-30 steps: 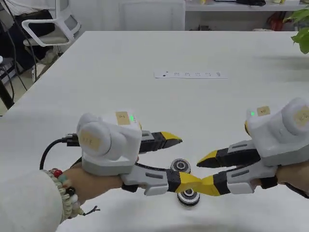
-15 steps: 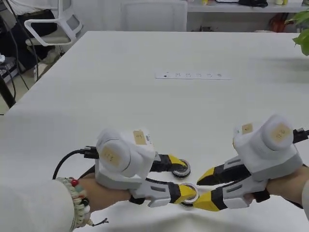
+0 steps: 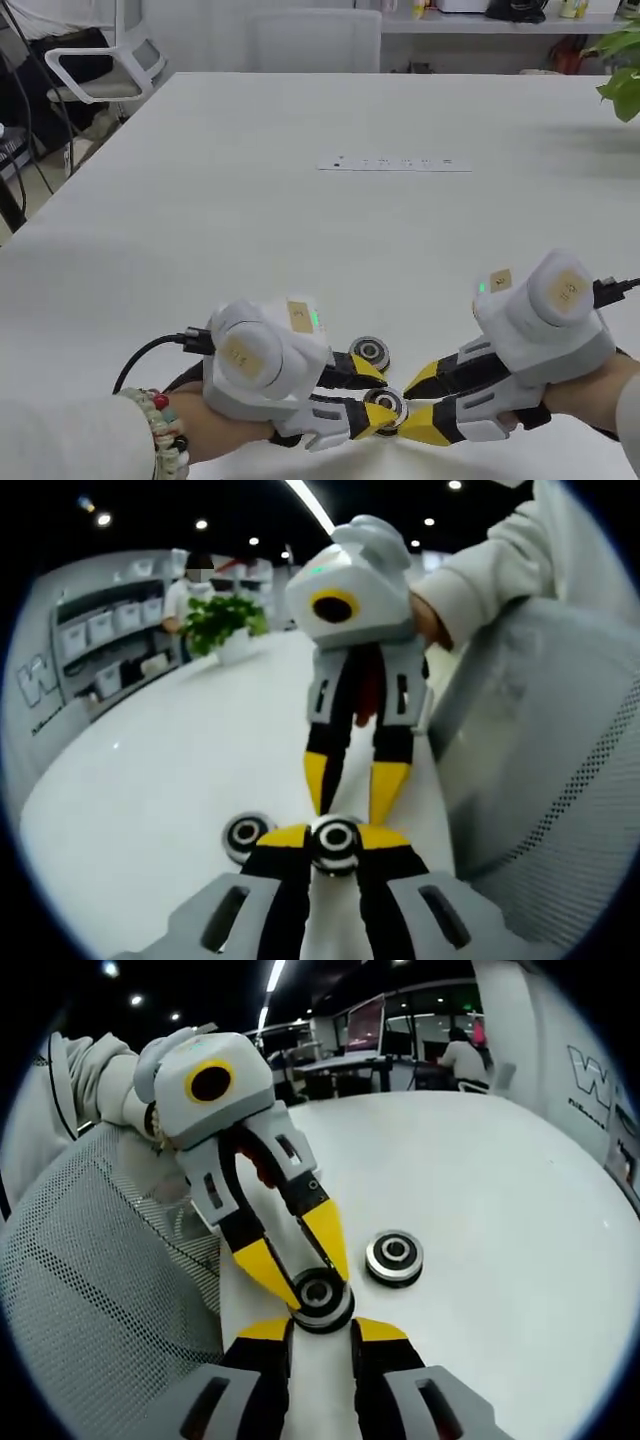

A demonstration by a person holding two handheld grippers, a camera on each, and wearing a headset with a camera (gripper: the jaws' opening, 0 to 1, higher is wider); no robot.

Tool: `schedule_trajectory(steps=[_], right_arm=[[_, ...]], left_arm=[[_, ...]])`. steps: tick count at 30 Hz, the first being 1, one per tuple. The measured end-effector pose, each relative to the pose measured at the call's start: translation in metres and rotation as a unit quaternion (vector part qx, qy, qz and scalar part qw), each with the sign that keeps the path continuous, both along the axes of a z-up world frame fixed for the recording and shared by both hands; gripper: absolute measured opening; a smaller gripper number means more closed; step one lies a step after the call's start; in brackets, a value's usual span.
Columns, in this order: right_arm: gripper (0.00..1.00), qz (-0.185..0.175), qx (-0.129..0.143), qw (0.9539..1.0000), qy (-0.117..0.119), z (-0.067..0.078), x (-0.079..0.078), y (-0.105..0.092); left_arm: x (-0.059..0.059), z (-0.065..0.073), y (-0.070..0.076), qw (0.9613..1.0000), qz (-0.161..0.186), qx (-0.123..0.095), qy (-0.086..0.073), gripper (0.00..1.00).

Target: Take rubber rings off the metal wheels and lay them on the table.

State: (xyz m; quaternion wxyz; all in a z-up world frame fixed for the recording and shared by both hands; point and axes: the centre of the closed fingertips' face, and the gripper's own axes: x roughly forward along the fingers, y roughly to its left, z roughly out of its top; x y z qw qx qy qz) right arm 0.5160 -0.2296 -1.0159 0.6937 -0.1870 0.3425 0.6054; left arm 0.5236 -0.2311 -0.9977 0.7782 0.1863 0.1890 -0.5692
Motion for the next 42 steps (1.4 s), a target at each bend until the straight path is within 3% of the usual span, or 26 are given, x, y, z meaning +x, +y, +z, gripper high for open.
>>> schedule_trajectory(steps=[6,8,10,42], right_arm=[[0.2,0.002,0.0,1.0,-0.001,-0.0007,0.0002,0.0006],[0.2,0.001,0.0,1.0,-0.001,-0.0011,0.0003,0.0007],[0.2,0.002,0.0,1.0,0.001,-0.0016,-0.0003,0.0008],[0.19,0.021,-0.005,0.9997,-0.013,-0.0026,-0.0029,0.0041]], left_arm=[[-0.002,-0.0009,0.0001,0.9999,-0.002,-0.005,0.012,0.15],[-0.0017,-0.0038,0.0034,0.9996,0.006,-0.002,0.027,0.15],[-0.0011,-0.0016,0.0027,0.9994,0.005,-0.014,0.033,0.15],[-0.0039,-0.0024,0.002,0.9995,-0.01,-0.015,0.027,0.15]])
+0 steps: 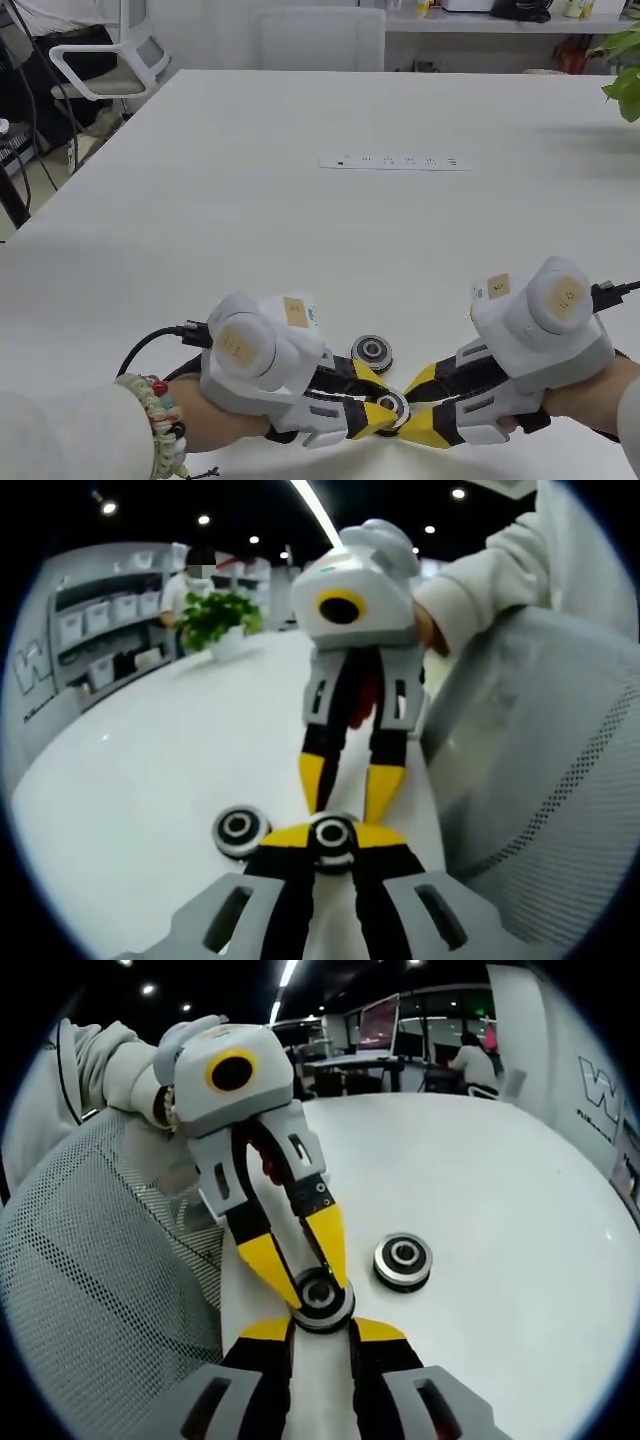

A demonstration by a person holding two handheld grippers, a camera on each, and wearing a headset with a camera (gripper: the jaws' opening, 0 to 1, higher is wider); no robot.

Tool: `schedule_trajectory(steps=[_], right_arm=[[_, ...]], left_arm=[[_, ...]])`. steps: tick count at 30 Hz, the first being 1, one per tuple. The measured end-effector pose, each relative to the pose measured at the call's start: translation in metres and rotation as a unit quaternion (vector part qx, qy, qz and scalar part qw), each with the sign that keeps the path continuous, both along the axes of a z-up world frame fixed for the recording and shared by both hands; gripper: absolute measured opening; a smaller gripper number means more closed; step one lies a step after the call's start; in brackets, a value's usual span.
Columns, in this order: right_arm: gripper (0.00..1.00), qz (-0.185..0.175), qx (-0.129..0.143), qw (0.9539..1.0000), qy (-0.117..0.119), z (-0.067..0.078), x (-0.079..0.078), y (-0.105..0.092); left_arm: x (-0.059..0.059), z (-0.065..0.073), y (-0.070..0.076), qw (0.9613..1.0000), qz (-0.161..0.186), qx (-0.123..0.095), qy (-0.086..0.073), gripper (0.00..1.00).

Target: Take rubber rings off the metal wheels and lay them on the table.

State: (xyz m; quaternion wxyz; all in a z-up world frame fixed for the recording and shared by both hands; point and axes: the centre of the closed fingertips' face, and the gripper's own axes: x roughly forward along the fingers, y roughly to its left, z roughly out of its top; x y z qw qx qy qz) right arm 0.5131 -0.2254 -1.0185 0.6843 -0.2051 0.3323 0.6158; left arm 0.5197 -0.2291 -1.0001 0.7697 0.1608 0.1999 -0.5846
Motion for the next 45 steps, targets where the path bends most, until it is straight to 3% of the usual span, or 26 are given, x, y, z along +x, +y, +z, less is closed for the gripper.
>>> schedule_trajectory(steps=[20,26,33,39,42,45], right_arm=[[0.13,0.019,-0.015,0.9996,-0.016,-0.001,-0.001,-0.002],[0.03,0.023,-0.028,0.9989,-0.029,-0.003,0.002,-0.006],[0.0,0.021,-0.033,0.9986,-0.035,-0.002,0.003,-0.007],[0.0,-0.018,-0.035,0.999,-0.02,-0.002,0.011,-0.007],[0.0,-0.045,-0.026,0.9986,0.008,-0.001,0.012,-0.009],[0.0,-0.055,-0.025,0.998,0.019,-0.001,0.012,-0.009]], left_arm=[[0.0,0.0,0.0,1.0,0.001,-0.003,-0.001,0.15],[0.0,0.0,0.0,1.0,-0.001,-0.002,-0.003,0.15],[0.0,0.0,0.0,1.0,-0.002,-0.002,-0.006,0.15],[0.002,0.0,0.002,1.0,-0.002,0.0,-0.008,0.15],[0.002,0.0,0.003,1.0,0.001,0.0,-0.005,0.15],[0.002,0.0,0.002,1.0,0.001,0.002,-0.006,0.15]])
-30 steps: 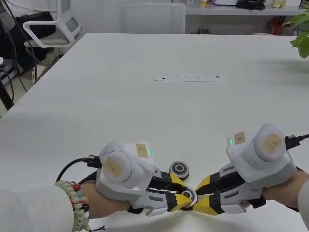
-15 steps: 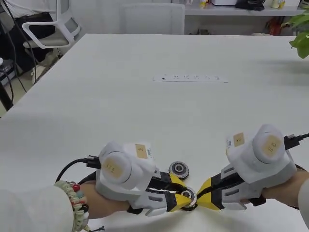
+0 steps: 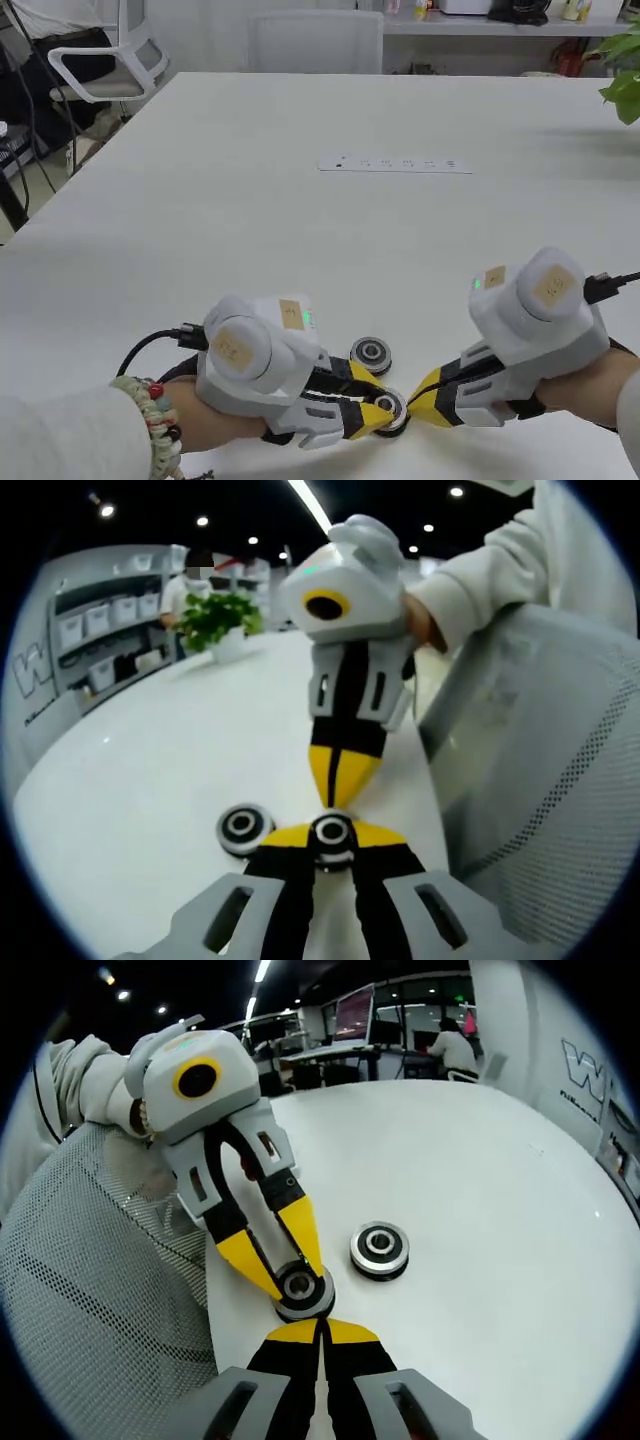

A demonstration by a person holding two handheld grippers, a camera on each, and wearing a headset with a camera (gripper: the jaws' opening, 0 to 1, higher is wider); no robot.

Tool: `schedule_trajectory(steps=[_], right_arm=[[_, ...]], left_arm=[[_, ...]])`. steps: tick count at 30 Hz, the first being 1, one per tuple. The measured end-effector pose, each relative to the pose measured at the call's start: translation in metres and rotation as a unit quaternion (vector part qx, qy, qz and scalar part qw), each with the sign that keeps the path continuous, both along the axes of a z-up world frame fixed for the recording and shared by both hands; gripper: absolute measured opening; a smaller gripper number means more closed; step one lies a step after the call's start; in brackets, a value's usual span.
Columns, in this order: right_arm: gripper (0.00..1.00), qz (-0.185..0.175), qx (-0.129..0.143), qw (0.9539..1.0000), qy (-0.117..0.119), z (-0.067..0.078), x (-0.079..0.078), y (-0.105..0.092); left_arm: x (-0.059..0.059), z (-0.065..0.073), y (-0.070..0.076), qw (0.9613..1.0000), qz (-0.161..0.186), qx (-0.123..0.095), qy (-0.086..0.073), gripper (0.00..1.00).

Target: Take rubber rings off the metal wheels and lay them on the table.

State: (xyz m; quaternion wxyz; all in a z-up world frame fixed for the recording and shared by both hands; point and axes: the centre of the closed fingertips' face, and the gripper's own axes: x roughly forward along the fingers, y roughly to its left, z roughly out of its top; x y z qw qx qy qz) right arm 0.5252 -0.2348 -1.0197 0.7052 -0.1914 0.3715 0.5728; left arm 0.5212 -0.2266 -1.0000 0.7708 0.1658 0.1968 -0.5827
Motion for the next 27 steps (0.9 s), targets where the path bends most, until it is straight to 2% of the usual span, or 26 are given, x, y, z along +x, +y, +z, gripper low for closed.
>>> schedule_trajectory(steps=[1,6,11,17,19,24,27], right_arm=[[0.0,-0.013,0.0,0.9998,0.014,0.0,0.0,0.0],[0.0,-0.049,0.017,0.9971,0.055,0.001,0.001,0.0],[0.0,-0.08,0.043,0.9915,0.093,0.004,0.002,0.0],[0.0,-0.092,0.052,0.9882,0.11,0.005,0.0,0.0],[0.0,-0.098,0.066,0.9852,0.124,0.008,-0.001,0.002],[0.0,-0.106,0.065,0.9837,0.13,0.008,0.0,0.001],[0.0,-0.114,0.071,0.9807,0.142,0.01,0.0,0.002]], left_arm=[[0.0,0.0,0.0,1.0,0.0,0.0,0.0,0.15],[-0.001,0.0,0.0,1.0,-0.004,-0.002,0.001,0.15],[-0.002,0.0,0.001,1.0,-0.008,-0.002,0.0,0.15],[-0.002,0.0,0.001,0.9999,-0.011,0.0,-0.005,0.15],[-0.002,0.0,0.001,0.9999,-0.011,0.0,-0.006,0.15],[-0.002,0.0,0.001,0.9999,-0.014,0.0,-0.01,0.14],[-0.002,0.0,0.001,0.9999,-0.013,-0.001,-0.01,0.14]])
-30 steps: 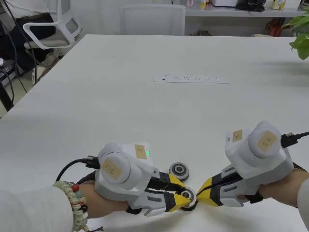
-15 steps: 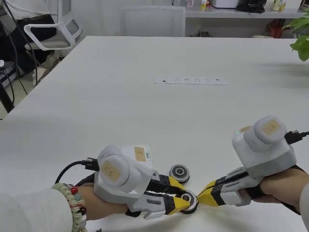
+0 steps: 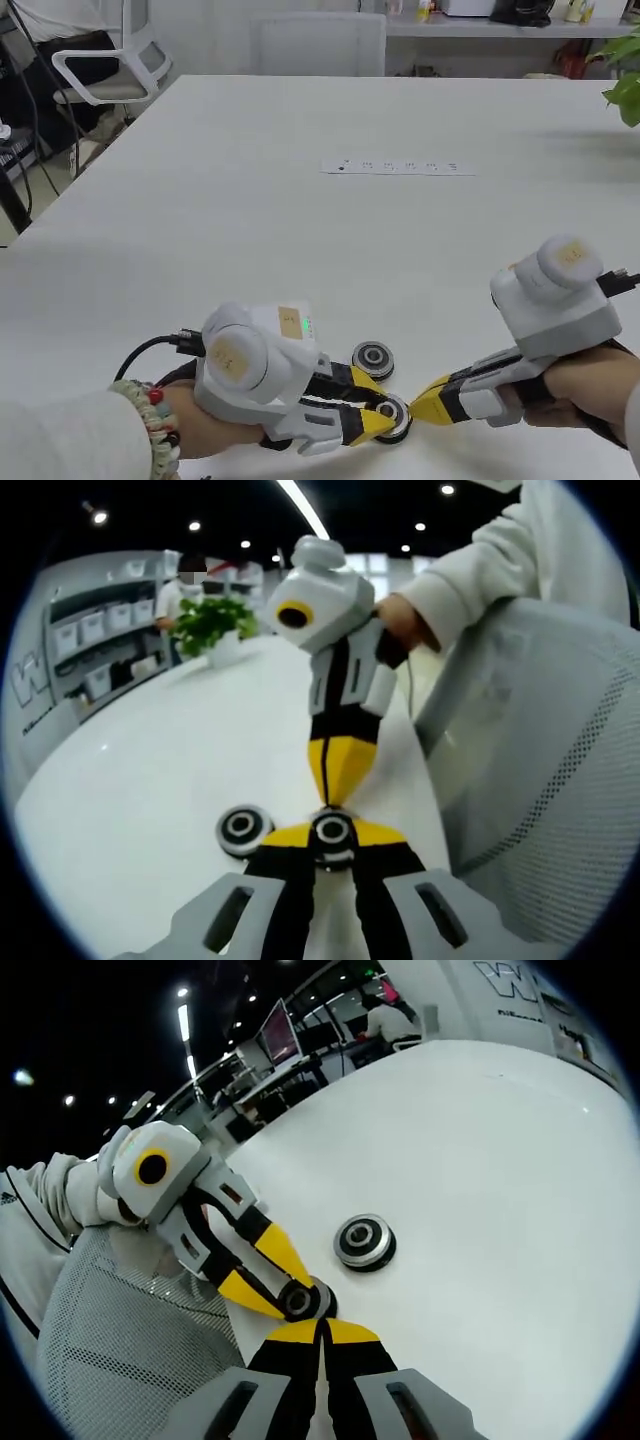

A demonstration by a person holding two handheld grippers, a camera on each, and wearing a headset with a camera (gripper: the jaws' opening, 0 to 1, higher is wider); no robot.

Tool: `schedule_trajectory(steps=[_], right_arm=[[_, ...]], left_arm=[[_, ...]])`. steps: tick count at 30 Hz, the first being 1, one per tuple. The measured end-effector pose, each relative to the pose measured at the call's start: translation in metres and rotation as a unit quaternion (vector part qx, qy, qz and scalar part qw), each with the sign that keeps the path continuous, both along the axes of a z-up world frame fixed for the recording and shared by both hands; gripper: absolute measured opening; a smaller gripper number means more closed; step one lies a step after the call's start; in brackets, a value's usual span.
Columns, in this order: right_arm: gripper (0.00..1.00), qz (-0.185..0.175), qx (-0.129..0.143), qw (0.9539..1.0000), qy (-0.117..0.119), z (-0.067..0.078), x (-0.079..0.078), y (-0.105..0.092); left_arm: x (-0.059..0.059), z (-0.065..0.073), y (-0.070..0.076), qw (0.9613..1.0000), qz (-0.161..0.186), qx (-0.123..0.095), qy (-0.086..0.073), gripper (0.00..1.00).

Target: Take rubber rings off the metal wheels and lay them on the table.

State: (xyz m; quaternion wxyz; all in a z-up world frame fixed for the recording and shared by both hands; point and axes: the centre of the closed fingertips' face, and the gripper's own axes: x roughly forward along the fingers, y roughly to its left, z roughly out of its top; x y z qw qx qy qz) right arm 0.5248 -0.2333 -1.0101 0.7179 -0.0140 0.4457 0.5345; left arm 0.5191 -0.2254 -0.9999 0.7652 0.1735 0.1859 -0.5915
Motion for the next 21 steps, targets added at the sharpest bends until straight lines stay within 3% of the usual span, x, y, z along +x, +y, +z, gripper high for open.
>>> schedule_trajectory(steps=[21], right_arm=[[0.0,0.012,-0.008,0.9999,-0.001,0.0056,-0.0063,0.0057]], left_arm=[[-0.0002,-0.0005,-0.0007,1.0,-0.002,-0.002,-0.002,0.14]])
